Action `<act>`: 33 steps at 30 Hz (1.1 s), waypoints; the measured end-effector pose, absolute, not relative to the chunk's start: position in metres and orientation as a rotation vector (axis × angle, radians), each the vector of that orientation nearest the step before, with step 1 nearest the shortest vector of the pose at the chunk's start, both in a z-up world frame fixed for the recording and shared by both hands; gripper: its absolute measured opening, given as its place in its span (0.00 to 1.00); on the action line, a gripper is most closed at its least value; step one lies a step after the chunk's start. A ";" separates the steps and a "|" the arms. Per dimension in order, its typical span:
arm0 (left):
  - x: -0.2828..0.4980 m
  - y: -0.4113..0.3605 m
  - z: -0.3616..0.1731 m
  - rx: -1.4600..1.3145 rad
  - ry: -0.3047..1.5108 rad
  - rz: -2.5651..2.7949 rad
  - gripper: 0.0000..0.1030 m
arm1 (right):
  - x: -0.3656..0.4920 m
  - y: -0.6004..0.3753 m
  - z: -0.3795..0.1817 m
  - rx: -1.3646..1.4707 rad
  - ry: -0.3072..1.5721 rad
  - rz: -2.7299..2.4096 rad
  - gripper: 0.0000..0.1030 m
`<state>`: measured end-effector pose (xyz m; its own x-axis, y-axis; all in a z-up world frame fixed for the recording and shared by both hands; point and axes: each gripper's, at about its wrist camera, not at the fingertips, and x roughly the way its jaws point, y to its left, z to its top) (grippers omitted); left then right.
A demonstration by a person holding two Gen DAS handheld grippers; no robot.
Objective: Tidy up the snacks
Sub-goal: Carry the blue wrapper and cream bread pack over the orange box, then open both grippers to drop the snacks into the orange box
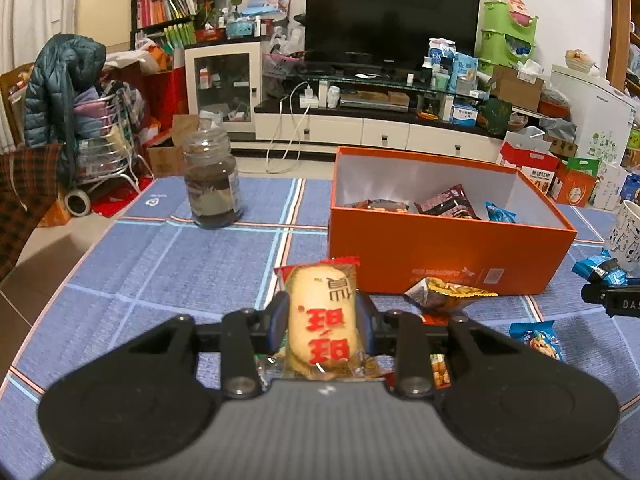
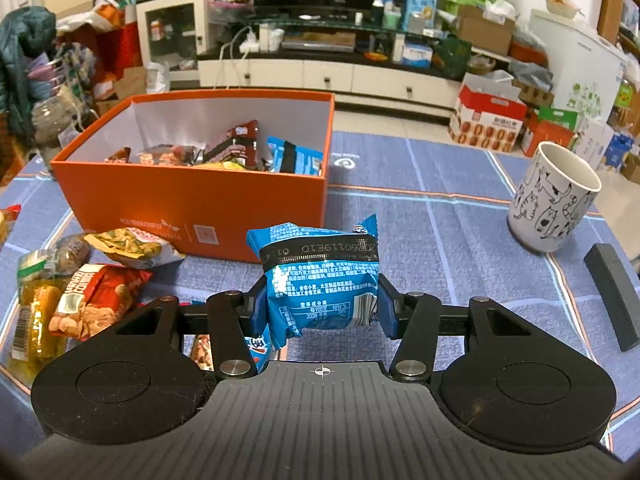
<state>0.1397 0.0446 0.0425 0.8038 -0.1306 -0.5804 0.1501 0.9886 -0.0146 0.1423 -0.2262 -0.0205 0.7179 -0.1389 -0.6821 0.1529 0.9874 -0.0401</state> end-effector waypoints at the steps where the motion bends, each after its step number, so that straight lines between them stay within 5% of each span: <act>1: 0.140 0.044 0.042 0.032 0.621 -0.153 0.31 | 0.142 -0.226 -0.021 0.019 0.754 -0.161 0.38; 33: 0.179 -0.009 0.074 0.113 0.578 -0.201 0.31 | 0.139 -0.221 0.033 0.012 0.612 -0.104 0.38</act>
<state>0.1795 -0.0091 0.0739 0.8186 -0.1569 -0.5525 0.2200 0.9742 0.0494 0.1390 -0.2206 0.0334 0.8137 -0.0937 -0.5737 0.1006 0.9947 -0.0197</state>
